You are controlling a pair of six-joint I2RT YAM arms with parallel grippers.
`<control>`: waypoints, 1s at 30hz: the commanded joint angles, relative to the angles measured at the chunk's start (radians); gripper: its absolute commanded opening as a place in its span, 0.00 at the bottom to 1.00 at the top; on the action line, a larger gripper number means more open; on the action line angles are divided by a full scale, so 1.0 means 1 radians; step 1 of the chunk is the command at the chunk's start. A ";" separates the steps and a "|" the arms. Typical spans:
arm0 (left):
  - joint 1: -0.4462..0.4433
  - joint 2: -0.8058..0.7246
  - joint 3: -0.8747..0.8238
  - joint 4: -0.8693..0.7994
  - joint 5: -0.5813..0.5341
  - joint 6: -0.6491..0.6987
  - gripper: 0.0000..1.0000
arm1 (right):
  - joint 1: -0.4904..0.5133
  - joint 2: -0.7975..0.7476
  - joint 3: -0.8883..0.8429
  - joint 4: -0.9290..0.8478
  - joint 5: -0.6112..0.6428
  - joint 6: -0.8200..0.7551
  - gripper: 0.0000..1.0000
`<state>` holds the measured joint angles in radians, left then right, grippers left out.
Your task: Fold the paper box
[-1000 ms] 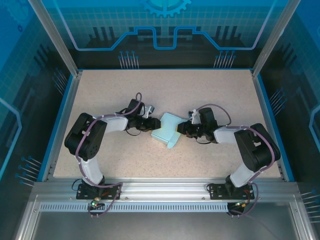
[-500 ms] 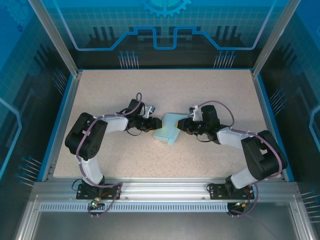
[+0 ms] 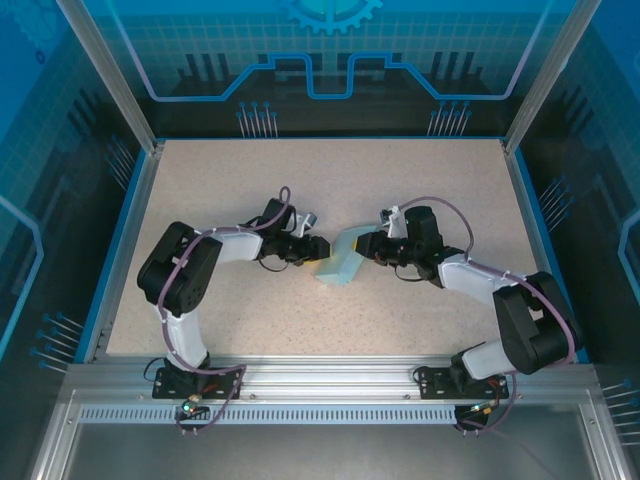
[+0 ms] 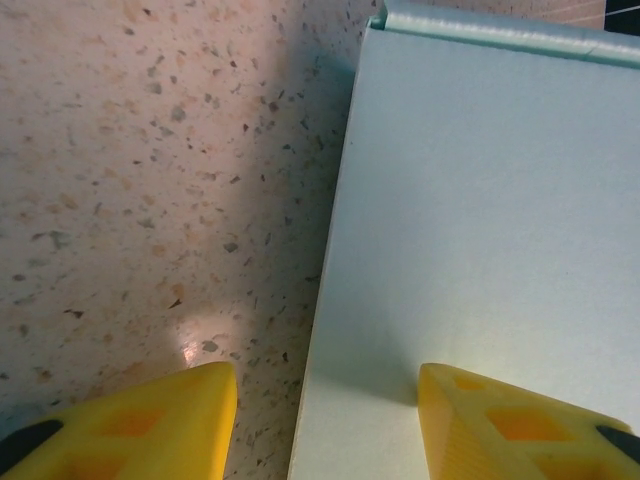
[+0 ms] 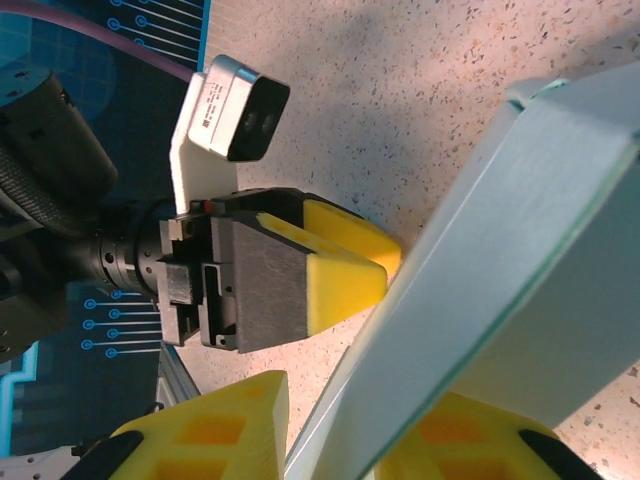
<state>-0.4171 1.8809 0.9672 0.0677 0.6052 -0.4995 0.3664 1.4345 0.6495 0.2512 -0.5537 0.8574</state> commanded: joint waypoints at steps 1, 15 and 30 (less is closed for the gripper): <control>-0.010 0.028 0.017 -0.007 0.010 -0.010 0.52 | 0.011 -0.023 0.033 -0.029 0.014 0.000 0.27; -0.020 0.049 0.039 0.006 0.023 -0.018 0.54 | 0.063 -0.023 0.062 -0.102 0.161 0.038 0.16; -0.010 0.043 0.041 0.008 -0.053 -0.026 0.61 | 0.132 0.061 0.168 -0.254 0.358 0.020 0.14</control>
<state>-0.4259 1.9144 0.9936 0.0921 0.5991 -0.5266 0.4923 1.4601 0.8074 0.0681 -0.2745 0.9020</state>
